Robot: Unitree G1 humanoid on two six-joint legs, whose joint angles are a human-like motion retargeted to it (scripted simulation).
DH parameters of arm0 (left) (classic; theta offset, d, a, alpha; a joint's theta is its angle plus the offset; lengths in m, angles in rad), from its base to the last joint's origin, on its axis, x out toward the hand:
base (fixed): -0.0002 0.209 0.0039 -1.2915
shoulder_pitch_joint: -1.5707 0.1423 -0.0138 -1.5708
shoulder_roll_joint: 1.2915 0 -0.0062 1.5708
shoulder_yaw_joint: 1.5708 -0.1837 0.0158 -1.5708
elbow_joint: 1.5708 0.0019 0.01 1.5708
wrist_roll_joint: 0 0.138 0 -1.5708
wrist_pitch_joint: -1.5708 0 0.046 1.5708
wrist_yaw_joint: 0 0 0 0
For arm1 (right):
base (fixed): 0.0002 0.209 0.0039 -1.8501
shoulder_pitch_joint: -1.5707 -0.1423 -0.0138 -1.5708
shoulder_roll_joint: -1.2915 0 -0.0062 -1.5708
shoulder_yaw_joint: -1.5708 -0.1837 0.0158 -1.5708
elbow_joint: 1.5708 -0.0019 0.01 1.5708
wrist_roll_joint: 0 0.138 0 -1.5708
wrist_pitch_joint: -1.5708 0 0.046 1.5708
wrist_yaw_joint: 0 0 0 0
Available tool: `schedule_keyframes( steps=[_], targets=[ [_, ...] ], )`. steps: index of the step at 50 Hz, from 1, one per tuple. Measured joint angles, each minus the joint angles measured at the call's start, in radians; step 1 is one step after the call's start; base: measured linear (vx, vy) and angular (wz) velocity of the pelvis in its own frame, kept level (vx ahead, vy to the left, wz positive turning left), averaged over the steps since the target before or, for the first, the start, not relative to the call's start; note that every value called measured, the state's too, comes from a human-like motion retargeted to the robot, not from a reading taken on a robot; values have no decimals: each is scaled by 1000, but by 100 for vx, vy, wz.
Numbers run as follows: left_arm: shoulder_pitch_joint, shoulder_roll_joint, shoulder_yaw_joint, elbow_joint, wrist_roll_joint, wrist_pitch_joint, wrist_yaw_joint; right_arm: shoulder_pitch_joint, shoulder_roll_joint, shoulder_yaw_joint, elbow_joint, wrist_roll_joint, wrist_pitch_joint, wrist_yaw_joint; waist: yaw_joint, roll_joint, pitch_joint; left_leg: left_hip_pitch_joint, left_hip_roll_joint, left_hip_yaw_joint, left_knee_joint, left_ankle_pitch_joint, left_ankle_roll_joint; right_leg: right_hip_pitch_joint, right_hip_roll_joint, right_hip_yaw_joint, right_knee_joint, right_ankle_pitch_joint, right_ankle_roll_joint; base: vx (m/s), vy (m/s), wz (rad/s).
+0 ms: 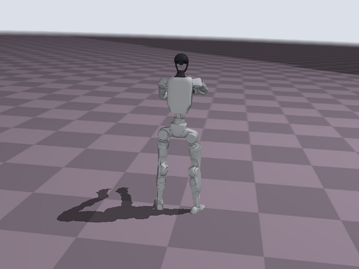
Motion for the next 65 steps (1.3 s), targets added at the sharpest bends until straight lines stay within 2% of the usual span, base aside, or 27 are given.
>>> schedule_keyframes(
  steps=[4, 5, 7, 10, 13, 16, 20, 22, 25, 28, 30, 34, 38, 40, 43, 45, 47, 50, 54, 57, 60, 62, 65],
  targets=[
    [-246, -71, -108, 469, 40, 89, 15, 6, -59, 43, -48, 93, -29, 18, -2, 4, -9, 0, 0, -29, -1, 4, 7, 8, -5, -27, 18, -13, -4, 2, 1, 33],
    [-276, -87, -133, 543, 29, 99, 3, 8, -71, 51, -54, 105, -32, 21, 2, 6, -10, 1, 0, -33, -1, 4, 10, 10, -6, -31, 22, -16, -5, 4, 0, 19],
    [-250, -98, -145, 544, 2, 93, -14, 19, -85, 52, -55, 105, -31, 25, 16, 8, -12, 5, 0, -38, 1, 2, 13, 15, -8, -35, 28, -20, -8, 3, 0, 4],
    [-85, -65, -105, 308, -44, 50, -39, 36, -100, 27, -51, 73, -20, 27, 42, 12, -8, 14, -1, -35, 3, -3, 14, 19, -10, -32, 37, -25, -13, 6, -2, -3],
    [191, 31, -72, -68, -96, 5, -99, 53, -76, -25, -11, -31, 11, -12, 63, 8, -1, 24, 0, -24, 7, -11, 13, 21, -10, -21, 44, -27, -16, 6, -3, -16],
    [474, 110, -39, -354, -132, -13, -188, 66, -102, -54, -68, -15, 26, 28, 87, 7, 4, 26, 3, -9, 14, -20, 9, 16, -7, -7, 47, -26, -16, 5, -3, -20],
    [768, 150, 51, -556, -171, -36, -247, 74, -125, -77, -101, -40, 34, 25, 106, -1, 13, 27, 7, 3, 18, -28, 4, 12, -3, 4, 45, -24, -18, 1, -1, -5],
    [814, 139, 89, -584, -189, -36, -261, 78, -135, -77, -109, -48, 32, 31, 108, -6, 13, 24, 7, 0, 16, -27, 3, 11, -3, 1, 45, -24, -20, 0, 0, 0],
    [739, 108, 106, -557, -187, -29, -243, 85, -144, -70, -105, -50, 28, 41, 103, -13, 6, 18, 6, -17, 10, -19, 4, 11, -5, -16, 47, -27, -23, -2, -1, 30],
    [518, 51, 90, -423, -165, -11, -207, 96, -151, -62, -88, -39, 18, 49, 89, -20, -6, 7, 4, -48, 4, -8, 8, 14, -10, -44, 53, -32, -27, -5, -1, 48],
    [312, -3, 78, -252, -151, -6, -178, 88, -157, -36, -61, -66, 7, 34, 79, -25, -9, -2, 3, -72, 2, 0, 11, 16, -14, -67, 59, -37, -29, -6, -1, 56],
    [-65, -116, 41, 187, -61, 36, -69, 107, -184, -19, -93, 84, -48, 31, 59, -33, -20, -17, 5, -112, -1, 11, 10, 24, -16, -108, 64, -45, -26, -4, -1, 50],
    [-259, -149, -50, 481, -67, 63, -73, 86, -199, 44, -111, 128, -61, 55, 42, -26, -30, -27, 9, -129, -1, 16, 7, 27, -11, -128, 59, -45, -22, -2, 0, 15],
    [-260, -133, -96, 485, -93, 54, -88, 76, -193, 49, -110, 134, -54, 52, 43, -20, -30, -26, 11, -124, -1, 16, 6, 27, -8, -125, 54, -42, -19, 0, -1, -10],
    [-131, -58, -114, 273, -83, 24, -96, 69, -170, 22, -103, 112, -36, 36, 62, -12, -24, -15, 14, -98, -1, 10, 8, 27, -1, -100, 44, -36, -16, 1, -1, -42],
    [13, 10, -100, 60, -50, 5, -107, 70, -144, -13, -89, 80, -23, 16, 81, -10, -19, -5, 16, -73, -1, 3, 9, 25, 4, -76, 36, -30, -12, 2, -2, -62],
    [193, 90, -72, -166, -34, -11, -153, 61, -112, -34, -58, -35, 0, 3, 101, -11, -12, 4, 17, -46, 2, -3, 11, 21, 8, -48, 26, -23, -8, 2, -2, -71],
    [468, 163, -25, -414, -30, -26, -234, 48, -118, -52, -98, -35, 13, 43, 134, -8, -2, 10, 19, -4, 6, -11, 5, 12, 17, -9, 8, -11, 2, 1, -2, -67],
    [719, 172, 33, -549, -68, -44, -276, 32, -113, -58, -105, -65, 27, 42, 154, -10, 13, 6, 22, 29, 14, -16, -3, 8, 26, 18, -24, 7, 15, -1, -2, -40],
    [708, 127, 60, -540, -109, -43, -253, 32, -109, -52, -103, -63, 31, 43, 147, -15, 17, -3, 22, 27, 11, -10, -1, 9, 30, 13, -46, 16, 21, -2, -1, 6],
    [518, 61, 77, -421, -144, -32, -210, 39, -104, -37, -90, -61, 24, 48, 123, -24, 15, -14, 22, 2, 4, 1, 8, 15, 31, -12, -56, 19, 21, -6, -2, 40],
    [316, 19, 89, -242, -149, -30, -170, 32, -86, -25, -52, -89, 13, 18, 95, -34, 21, -21, 23, -23, 0, 8, 11, 20, 30, -37, -53, 16, 18, -7, -2, 60],
    [32, -34, 79, 98, -96, 10, -105, 31, -84, -1, -65, -21, -29, 30, 55, -44, 19, -34, 27, -57, -1, 17, 8, 20, 30, -70, -37, 6, 14, -6, -2, 58]
  ],
)
